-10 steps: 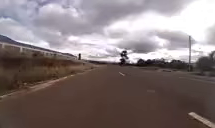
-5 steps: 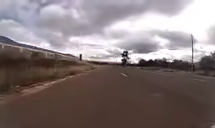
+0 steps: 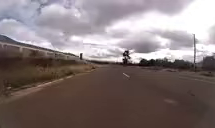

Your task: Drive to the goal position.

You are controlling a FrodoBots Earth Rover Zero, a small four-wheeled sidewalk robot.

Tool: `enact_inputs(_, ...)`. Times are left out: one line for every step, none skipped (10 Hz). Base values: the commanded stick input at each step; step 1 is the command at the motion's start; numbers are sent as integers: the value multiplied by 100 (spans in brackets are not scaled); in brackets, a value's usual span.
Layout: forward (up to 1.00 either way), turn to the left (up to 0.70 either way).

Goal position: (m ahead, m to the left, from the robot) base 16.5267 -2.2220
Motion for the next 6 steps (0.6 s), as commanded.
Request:
enact_inputs(70,1)
enact_inputs(70,1)
enact_inputs(70,1)
enact_inputs(70,1)
enact_inputs(70,1)
enact_inputs(70,1)
